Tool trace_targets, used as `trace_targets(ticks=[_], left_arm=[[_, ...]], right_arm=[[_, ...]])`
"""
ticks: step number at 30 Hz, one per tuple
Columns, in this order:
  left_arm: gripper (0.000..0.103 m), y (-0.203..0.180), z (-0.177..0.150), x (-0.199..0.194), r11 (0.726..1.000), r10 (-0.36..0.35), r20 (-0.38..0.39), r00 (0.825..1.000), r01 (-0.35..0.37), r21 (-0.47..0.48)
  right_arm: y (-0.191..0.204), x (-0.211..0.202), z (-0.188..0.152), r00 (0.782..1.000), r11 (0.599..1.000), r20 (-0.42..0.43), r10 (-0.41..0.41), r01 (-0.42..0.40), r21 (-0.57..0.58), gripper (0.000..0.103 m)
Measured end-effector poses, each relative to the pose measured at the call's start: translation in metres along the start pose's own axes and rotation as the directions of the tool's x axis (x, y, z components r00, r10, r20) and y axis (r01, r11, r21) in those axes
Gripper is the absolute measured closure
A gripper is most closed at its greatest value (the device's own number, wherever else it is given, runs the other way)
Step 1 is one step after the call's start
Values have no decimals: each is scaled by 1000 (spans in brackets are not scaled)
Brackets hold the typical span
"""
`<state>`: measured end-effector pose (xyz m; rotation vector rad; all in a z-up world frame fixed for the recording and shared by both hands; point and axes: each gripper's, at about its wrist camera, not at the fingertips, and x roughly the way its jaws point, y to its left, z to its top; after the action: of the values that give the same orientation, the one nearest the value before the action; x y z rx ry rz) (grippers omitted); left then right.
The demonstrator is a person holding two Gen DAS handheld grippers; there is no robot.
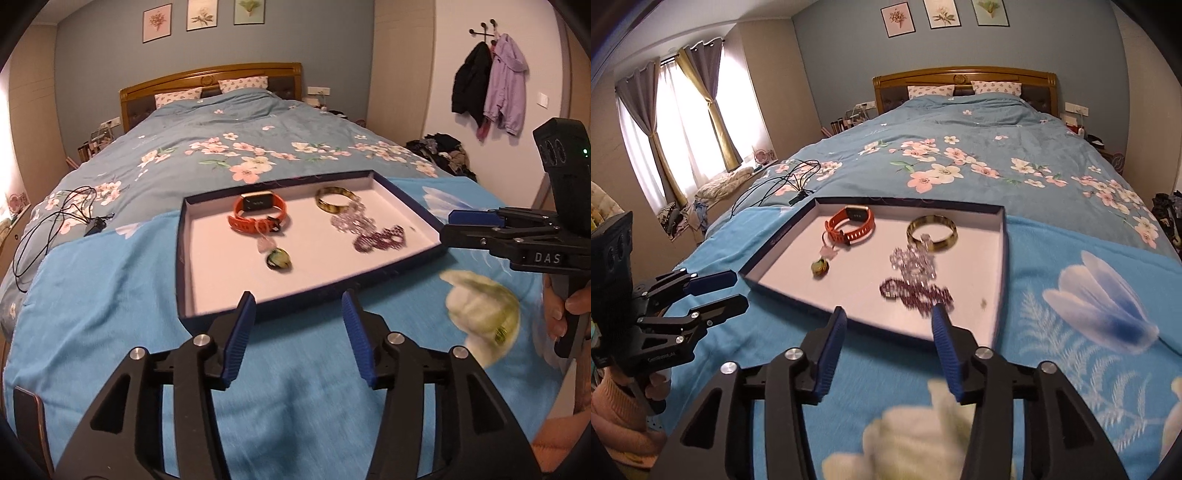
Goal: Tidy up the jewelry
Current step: 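Withdraw both open tools from the tray, then grasp the gold green-stone ring with the right tool while the left tool grasps the green-stone black ring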
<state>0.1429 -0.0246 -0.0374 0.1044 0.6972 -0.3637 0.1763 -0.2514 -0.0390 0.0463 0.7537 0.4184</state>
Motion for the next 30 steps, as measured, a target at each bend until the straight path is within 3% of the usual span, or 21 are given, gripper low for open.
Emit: trace_targets(ticks=[13,27,30], left_arm=[[51,-46,-38,-1,984,-119,-93,989,130,122],[56,-64,-38,30,975,-162,-196,967,188,122],[58,-63,-39,34,976,-161,-212,964,188,113]], right_arm=[[-15,-31,-76,997,997,-77,-21,27,78,54],[3,-39,-107,992,999,-115,-43,45,16,55],[11,-36,-107,990,997,-116,-78,75,-33,57]])
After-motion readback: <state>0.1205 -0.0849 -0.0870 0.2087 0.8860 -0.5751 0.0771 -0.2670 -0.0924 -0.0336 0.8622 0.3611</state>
